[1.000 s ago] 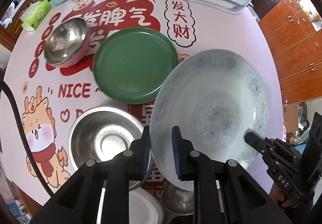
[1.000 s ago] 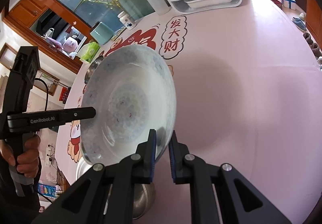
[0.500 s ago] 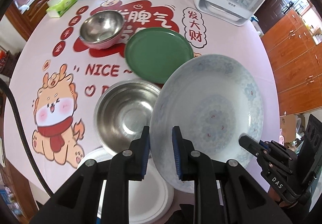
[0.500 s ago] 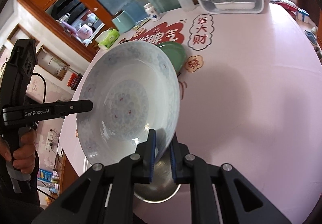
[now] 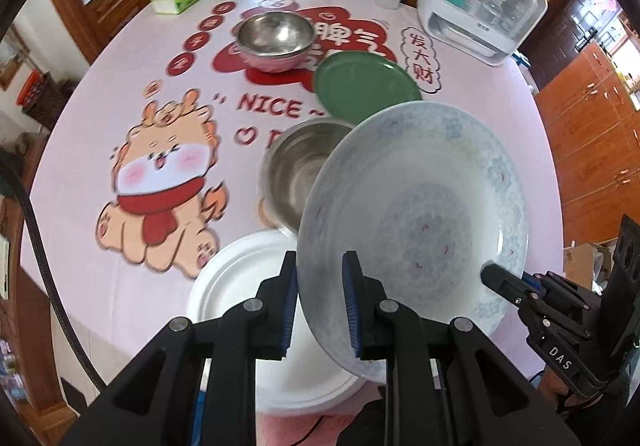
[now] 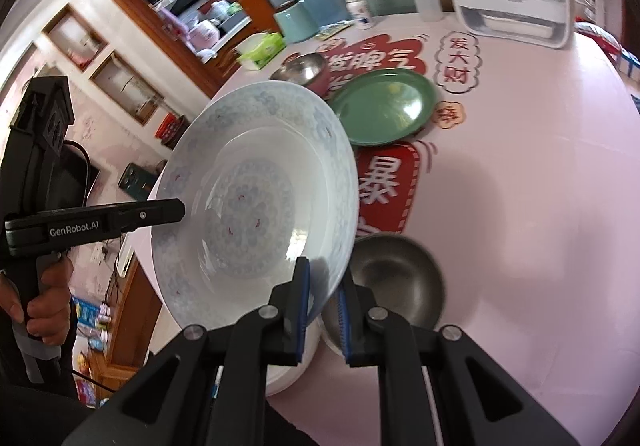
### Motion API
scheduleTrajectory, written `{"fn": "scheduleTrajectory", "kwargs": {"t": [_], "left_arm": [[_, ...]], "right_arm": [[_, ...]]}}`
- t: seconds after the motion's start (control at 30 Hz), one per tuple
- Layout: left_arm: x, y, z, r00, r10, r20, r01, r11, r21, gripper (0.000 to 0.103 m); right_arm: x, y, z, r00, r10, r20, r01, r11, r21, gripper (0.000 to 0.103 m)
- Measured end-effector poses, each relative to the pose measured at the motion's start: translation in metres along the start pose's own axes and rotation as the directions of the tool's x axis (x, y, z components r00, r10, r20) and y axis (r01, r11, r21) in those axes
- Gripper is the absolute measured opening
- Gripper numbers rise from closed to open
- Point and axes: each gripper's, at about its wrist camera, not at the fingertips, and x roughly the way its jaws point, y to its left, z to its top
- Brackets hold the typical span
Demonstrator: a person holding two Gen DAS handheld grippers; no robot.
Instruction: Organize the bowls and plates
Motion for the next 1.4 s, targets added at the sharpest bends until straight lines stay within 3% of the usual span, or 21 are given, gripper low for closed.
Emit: {"fn": "scheduleTrajectory", "kwargs": {"t": [0.4,0.7,1.4], "left_arm": [[-0.012,0.059,-0.057,0.999,0.041,-0.023,-0.044,0.992,-0.122,0.018],[0.008,0.088,-0.089,0.996,0.03,-0.079,-0.045,0.979,-0.197,0.018],[0.079,0.106,-0.099,0.97,-0.015,-0.245,-0.046,0.969,-0.243,0.019]], "right_arm": [[0.027,0.05,-0.026,0.992,0.051,-0.113,-0.062,0.994,-0.095,0.012],[0.048,0.067,-0.047,0.979,0.047,-0.198,-0.073,0.989,-0.127,0.013],[0.093,0.058,-0.065,0.935,-0.037,-0.354,-0.002,0.994,-0.11,0.013]]}}
